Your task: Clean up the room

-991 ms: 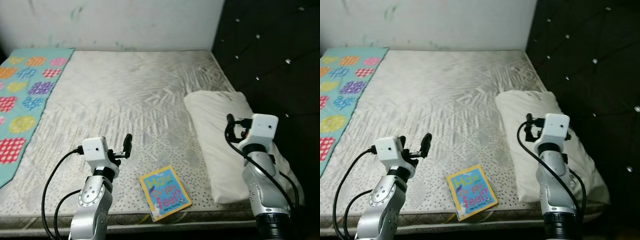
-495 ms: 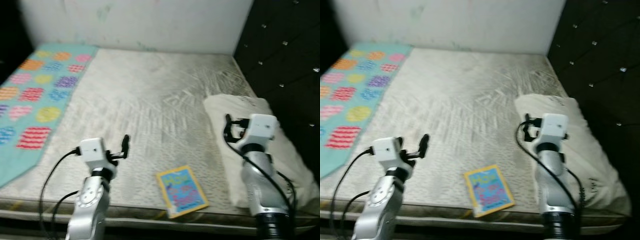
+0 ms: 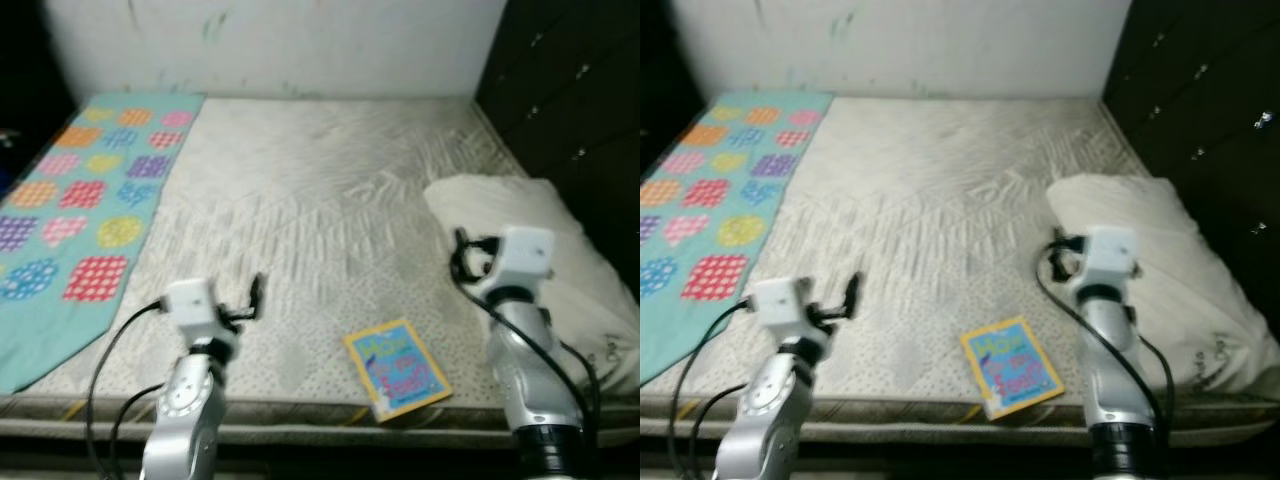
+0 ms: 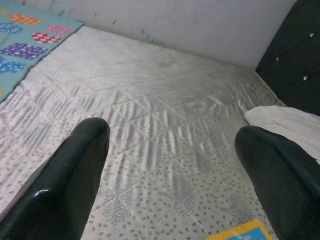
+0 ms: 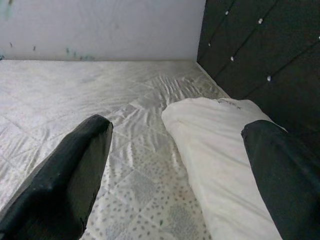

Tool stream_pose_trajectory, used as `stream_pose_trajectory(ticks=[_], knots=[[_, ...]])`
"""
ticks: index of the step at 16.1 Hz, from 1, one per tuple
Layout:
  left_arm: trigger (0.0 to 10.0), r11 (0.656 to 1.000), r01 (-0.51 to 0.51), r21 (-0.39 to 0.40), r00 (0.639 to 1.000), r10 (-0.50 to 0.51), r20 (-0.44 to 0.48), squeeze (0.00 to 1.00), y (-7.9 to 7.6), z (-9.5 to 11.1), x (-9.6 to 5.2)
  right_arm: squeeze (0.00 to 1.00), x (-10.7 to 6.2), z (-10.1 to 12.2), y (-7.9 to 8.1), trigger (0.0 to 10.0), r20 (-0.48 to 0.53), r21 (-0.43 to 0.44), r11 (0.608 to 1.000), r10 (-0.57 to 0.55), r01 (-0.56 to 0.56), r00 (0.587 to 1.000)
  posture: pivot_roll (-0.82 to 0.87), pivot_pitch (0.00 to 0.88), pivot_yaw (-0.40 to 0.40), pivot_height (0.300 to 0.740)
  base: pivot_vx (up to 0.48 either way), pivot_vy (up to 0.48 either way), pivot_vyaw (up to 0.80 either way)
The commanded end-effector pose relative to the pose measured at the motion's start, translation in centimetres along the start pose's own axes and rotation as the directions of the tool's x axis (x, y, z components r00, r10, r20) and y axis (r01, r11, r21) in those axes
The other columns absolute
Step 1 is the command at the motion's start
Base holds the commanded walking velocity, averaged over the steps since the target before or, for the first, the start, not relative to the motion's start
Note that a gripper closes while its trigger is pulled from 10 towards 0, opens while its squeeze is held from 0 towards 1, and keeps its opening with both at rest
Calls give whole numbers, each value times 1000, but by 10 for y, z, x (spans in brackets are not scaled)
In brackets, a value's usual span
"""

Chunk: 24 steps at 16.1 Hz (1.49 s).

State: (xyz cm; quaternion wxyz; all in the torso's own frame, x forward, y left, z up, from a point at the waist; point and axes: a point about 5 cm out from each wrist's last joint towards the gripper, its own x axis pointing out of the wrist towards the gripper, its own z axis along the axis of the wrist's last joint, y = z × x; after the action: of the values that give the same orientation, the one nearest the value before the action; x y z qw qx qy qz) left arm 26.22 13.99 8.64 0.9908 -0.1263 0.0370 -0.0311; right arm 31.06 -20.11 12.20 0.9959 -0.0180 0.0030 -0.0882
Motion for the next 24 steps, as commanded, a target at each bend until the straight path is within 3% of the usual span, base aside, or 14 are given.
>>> stream_pose_trajectory(ticks=[1, 9, 13, 21, 24], knots=[[10000, 1000, -18, 5, 1000, 18, 8, 0, 3, 3, -1, 0, 2, 6, 3, 10000, 24, -6, 1000, 2, -2, 1000, -63, 0, 11, 740, 0, 345, 0], [10000, 1000, 12, -6, 1000, -12, 21, 0, 0, 3, -3, 0, 3, 7, 4, 10000, 24, -14, 1000, 5, -5, 1000, -63, 0, 5, 740, 0, 0, -499], [10000, 1000, 24, -14, 1000, -24, 20, 0, -1, 3, -4, 0, 3, 7, 6, 10000, 23, -17, 1000, 11, -10, 1000, -62, 0, 1, 740, 0, 0, 0], [10000, 999, 35, -15, 999, -34, 17, 0, -2, 3, -4, 0, 4, 7, 6, 10000, 25, -21, 1000, 11, -10, 1000, -61, 0, 2, 740, 0, 0, -772], [10000, 999, 41, -13, 999, -40, 13, 0, -3, 2, -4, 0, 4, 7, 7, 10000, 25, -20, 1000, 12, -12, 1000, -61, 0, 2, 740, 0, 0, 0]])
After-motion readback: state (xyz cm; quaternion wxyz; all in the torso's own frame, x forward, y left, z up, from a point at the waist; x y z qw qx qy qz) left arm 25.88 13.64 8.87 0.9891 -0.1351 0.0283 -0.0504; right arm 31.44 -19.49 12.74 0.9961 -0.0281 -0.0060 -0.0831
